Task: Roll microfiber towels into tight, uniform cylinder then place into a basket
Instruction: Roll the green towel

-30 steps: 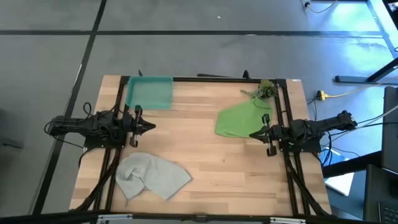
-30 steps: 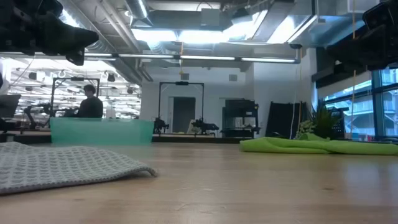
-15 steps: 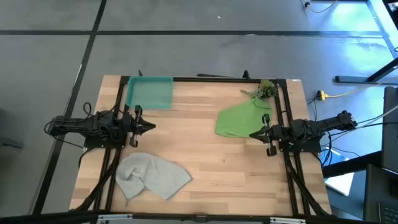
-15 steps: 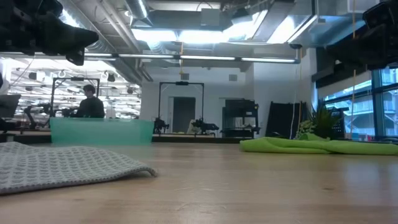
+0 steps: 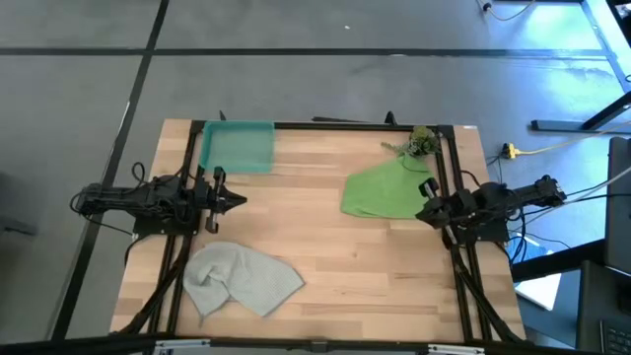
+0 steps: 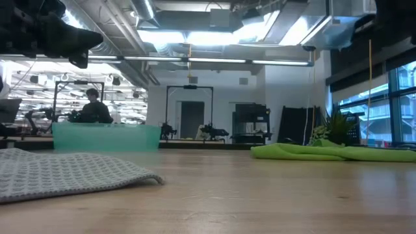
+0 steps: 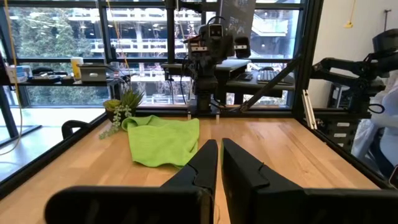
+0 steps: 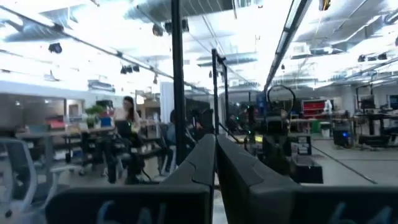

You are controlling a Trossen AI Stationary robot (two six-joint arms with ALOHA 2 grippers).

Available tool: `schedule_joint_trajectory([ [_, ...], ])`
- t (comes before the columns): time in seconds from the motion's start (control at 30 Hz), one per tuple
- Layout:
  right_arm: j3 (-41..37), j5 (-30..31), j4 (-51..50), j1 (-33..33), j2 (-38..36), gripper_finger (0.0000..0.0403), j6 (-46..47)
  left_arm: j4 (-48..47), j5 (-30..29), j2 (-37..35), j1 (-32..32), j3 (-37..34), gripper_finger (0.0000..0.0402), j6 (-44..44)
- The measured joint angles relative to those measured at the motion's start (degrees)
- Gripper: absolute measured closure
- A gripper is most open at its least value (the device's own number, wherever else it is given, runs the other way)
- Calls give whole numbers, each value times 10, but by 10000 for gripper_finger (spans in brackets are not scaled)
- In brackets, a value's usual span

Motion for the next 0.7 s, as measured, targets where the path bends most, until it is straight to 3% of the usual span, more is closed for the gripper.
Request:
schedule_joint_trajectory([
  [0.2,0,43,2,0,0,388,1,0,0,0,0,0,383,0],
  [0.5,2,84,-6,0,0,399,-74,0,0,0,0,0,383,0],
  [0.7,81,139,-169,0,3,401,-102,0,0,0,0,0,383,0],
])
